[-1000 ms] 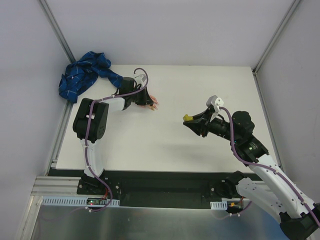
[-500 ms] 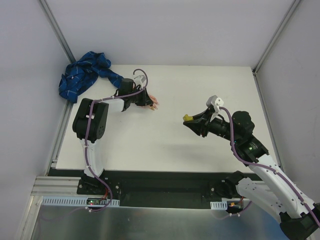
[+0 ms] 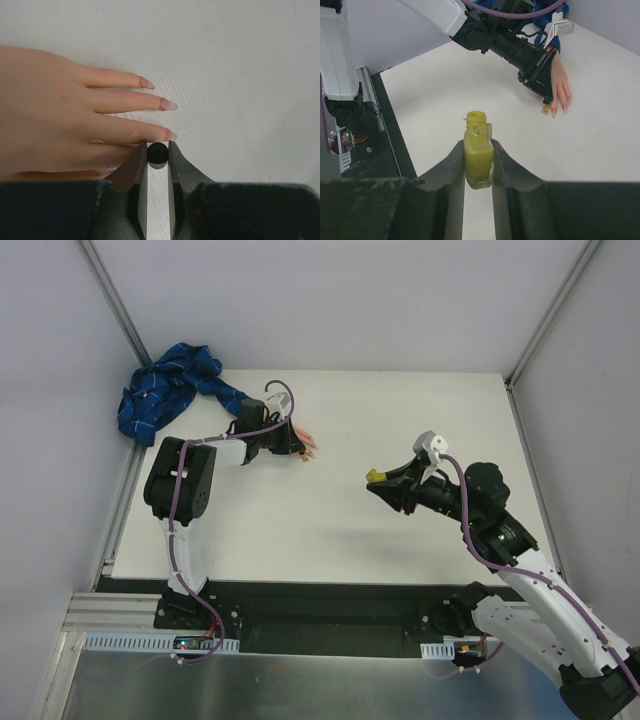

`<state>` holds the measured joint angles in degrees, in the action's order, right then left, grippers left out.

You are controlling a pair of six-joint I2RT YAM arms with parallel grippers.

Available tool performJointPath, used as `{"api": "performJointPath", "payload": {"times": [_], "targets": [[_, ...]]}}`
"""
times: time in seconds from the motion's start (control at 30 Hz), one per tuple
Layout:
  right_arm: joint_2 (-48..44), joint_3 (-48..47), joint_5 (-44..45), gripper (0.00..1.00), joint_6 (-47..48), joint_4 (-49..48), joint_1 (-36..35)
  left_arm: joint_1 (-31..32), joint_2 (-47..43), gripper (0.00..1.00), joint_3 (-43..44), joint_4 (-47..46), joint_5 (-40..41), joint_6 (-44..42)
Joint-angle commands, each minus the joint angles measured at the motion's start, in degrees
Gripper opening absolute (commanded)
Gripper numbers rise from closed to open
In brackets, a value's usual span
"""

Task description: Paint the nails

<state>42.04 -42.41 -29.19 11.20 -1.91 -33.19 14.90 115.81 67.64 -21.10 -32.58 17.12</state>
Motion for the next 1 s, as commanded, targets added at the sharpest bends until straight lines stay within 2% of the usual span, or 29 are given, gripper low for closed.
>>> {"api": "performJointPath", "payload": {"times": [0.0,0.37,0.97], "targets": [[-1.0,-0.6,-1.2,0.0,0.0,-2.9,0.3,-0.6,-3.2,0.0,0.0,-2.2,-1.4,0.3],[-1.0,-0.4,-1.2,0.0,0.0,-3.2,0.2,-0.5,-5.2,0.0,0.6,-2.3,-1.7,2.7],[-1.2,-0.8,-1.4,0.0,0.0,-2.9,0.3,-0.6,-1.2,0.0,3.9,0.2,0.2,1.5]]}}
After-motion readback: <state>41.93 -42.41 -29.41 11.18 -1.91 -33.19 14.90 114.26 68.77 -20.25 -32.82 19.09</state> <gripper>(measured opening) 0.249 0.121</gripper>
